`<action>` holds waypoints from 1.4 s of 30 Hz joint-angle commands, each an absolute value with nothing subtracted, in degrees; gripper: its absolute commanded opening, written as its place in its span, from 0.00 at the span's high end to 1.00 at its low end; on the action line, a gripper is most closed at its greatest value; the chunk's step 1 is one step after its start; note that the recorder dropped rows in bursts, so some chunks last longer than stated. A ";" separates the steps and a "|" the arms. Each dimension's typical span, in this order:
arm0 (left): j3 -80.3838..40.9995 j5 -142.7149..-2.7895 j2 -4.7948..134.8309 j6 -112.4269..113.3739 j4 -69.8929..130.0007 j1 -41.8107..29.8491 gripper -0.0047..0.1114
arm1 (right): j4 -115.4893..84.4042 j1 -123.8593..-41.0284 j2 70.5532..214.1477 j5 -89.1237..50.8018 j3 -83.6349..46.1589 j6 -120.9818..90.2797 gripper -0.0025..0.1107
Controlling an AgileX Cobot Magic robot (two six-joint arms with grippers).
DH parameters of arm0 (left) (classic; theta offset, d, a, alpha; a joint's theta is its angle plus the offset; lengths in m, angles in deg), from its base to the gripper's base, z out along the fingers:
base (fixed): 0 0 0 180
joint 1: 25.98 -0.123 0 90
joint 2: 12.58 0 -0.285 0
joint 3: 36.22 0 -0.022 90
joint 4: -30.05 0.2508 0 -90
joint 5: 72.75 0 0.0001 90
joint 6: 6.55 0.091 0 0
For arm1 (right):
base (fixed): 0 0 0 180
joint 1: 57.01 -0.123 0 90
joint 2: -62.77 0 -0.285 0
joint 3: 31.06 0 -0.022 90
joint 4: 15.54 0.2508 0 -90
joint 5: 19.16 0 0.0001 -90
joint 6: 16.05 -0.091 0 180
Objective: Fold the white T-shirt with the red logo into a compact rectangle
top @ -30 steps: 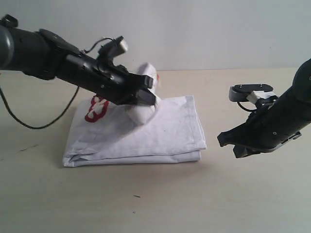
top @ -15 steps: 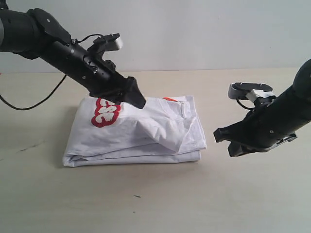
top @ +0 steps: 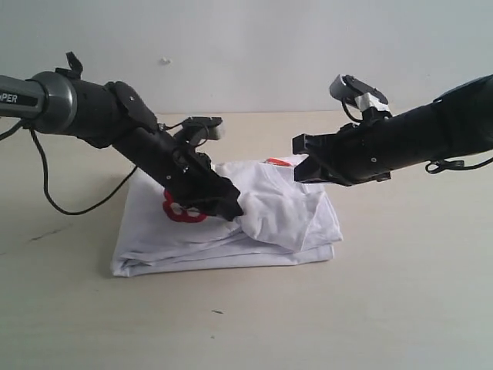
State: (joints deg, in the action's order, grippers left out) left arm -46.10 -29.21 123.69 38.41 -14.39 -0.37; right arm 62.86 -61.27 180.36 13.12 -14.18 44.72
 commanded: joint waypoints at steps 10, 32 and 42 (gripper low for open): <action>-45.64 -12.88 123.88 38.71 -11.39 0.99 0.51 | 59.83 -61.08 189.88 2.42 -17.64 45.19 0.96; -47.11 -11.43 118.21 42.74 -13.55 -2.10 0.51 | 58.86 -61.08 184.39 11.06 -17.79 50.43 0.98; -47.11 -17.67 120.23 43.76 -15.03 -2.71 0.51 | 44.02 -64.93 186.95 32.12 -17.66 47.64 0.98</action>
State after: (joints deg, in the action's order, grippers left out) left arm -46.81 -15.41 119.07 43.38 -14.58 -2.64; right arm 50.71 -63.16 185.84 30.21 -18.06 50.18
